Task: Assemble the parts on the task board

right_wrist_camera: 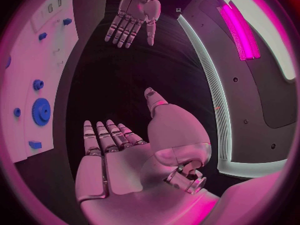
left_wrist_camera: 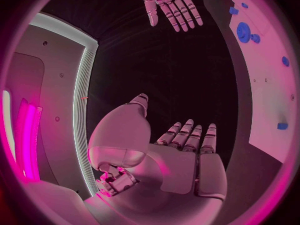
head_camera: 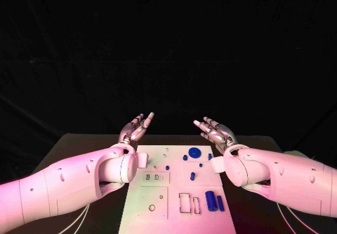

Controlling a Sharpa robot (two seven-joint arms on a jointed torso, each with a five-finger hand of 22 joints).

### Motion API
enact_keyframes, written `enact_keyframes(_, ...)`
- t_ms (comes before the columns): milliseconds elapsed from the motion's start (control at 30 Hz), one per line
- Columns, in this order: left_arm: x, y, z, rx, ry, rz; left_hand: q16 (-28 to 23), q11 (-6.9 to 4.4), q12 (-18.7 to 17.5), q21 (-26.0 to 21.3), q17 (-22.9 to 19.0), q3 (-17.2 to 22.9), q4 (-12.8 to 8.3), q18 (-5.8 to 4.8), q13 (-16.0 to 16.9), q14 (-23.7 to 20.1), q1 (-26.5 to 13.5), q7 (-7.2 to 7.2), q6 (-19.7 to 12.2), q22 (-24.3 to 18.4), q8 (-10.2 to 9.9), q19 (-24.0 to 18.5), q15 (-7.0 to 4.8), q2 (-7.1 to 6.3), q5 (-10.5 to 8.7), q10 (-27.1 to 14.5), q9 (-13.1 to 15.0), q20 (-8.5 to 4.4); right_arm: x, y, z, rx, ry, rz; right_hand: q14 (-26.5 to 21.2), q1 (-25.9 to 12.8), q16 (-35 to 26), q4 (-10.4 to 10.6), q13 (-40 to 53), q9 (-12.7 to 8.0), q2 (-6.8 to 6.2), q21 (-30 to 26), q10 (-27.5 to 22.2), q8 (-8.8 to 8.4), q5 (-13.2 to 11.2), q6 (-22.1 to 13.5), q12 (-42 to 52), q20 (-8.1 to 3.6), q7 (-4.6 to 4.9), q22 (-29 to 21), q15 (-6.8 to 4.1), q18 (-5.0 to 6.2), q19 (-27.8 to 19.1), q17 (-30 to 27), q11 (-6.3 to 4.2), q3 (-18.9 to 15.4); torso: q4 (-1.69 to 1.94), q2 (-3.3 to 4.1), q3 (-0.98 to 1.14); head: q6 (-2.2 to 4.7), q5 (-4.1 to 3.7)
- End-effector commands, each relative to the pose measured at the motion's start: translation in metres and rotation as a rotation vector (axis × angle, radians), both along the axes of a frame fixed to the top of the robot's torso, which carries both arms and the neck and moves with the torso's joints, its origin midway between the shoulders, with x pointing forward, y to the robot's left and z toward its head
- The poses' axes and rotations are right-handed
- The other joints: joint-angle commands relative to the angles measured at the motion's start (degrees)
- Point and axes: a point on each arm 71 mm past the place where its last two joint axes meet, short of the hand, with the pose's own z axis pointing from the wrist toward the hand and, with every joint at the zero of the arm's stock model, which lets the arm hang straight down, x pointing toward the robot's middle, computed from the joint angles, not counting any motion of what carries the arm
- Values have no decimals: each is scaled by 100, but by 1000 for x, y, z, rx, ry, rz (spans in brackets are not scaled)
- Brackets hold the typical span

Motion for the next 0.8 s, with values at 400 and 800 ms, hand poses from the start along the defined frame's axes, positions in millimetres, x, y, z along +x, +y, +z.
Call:
enact_keyframes(400, -8, 23, 6, -29, 3, -32, 528, 432, 994, 372, 242, -65, 60, 44, 146, 1905, 680, 957, 1705, 186, 425, 744, 357, 69, 74, 1613, 209, 119, 6, -5, 15, -252, -192, 204, 2131, 1102, 292, -699, 167, 183, 48, 584, 2251, 353, 150, 1871, 281, 94, 890, 271, 222, -98, 887, 169, 253, 188, -42, 135, 19, -75, -11)
enact_keyframes(800, -14, 35, 16, -28, -23, -83, 1059, 12, 1131, 1611, 373, -58, -242, 521, 154, 4832, 1828, 642, 4292, 622, 855, 3635, -154, -234, 72, 3891, 308, 95, 19, -12, 33, -462, -331, 279, 4992, 1516, 738, -1318, 218, 276, -99, 1763, 4729, 684, 191, 4480, 539, -23, 620, 706, -302, 314, 3429, 276, -181, 588, -1, 351, 66, -56, -41)
